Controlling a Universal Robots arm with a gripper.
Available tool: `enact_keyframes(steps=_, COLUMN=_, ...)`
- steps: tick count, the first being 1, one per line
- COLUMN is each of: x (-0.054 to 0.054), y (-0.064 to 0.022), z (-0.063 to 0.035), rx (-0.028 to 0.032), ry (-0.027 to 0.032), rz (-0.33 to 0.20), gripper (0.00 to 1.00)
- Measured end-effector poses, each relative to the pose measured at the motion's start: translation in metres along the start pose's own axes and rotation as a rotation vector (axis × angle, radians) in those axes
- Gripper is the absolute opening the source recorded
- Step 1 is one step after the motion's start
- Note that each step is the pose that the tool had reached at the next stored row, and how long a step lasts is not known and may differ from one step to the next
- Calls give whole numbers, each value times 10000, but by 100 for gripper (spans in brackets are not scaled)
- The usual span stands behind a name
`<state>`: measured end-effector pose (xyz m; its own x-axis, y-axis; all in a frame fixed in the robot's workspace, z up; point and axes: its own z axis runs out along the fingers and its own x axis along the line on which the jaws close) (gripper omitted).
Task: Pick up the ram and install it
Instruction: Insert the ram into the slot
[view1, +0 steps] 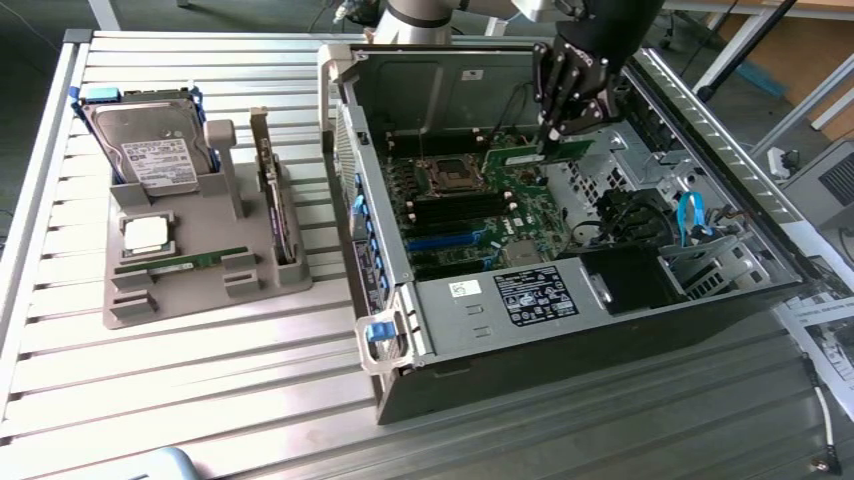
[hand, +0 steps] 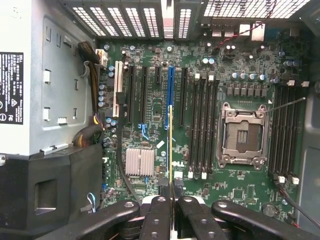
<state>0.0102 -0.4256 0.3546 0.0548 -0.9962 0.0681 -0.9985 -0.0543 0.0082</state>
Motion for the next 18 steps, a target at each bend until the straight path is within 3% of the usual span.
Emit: enact_keyframes(steps=18, x=-14, y=2, z=199, rx=-8, ry=1, rz=111, gripper=12)
